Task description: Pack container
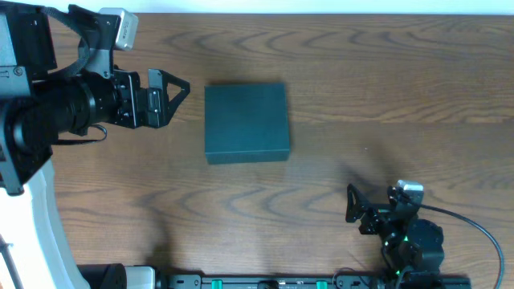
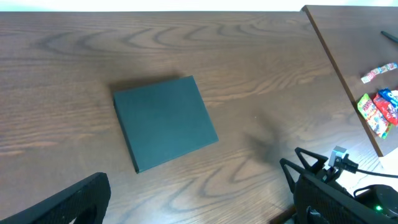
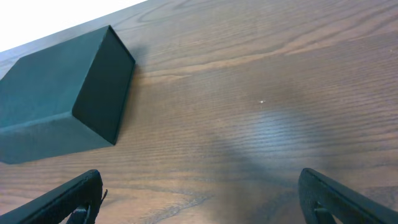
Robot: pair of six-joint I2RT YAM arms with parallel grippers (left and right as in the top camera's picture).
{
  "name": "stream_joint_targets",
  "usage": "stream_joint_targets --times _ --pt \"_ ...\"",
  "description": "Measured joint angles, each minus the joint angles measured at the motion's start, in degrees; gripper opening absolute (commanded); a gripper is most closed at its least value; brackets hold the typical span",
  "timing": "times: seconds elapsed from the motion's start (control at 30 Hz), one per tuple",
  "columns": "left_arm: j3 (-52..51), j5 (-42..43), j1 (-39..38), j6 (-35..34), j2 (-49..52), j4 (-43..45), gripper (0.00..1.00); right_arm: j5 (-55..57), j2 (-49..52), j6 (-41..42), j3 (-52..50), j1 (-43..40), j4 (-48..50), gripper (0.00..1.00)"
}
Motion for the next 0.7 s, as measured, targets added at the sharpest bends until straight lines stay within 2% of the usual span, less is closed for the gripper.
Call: stream_joint_targets --times 0.27,0.4,0.5,0.7 --pt "0.0 -2.7 0.0 0.0 -0.1 0.4 0.95 0.0 0.0 0.0 0.0 0.0 0.0 0.99" --pt "-2.6 -6.7 0.0 0.0 -2.0 5.5 0.95 0.0 0.0 0.0 0.0 0.0 0.0 0.99" --pt "-10.1 -10.0 0.0 -0.3 -6.7 11.6 0.95 0.0 0.0 0.0 0.0 0.0 0.0 0.99" --pt "-36.1 -17.2 0.0 -2.9 -21.4 29.8 0.95 0.0 0.0 0.0 0.0 0.0 0.0 0.99"
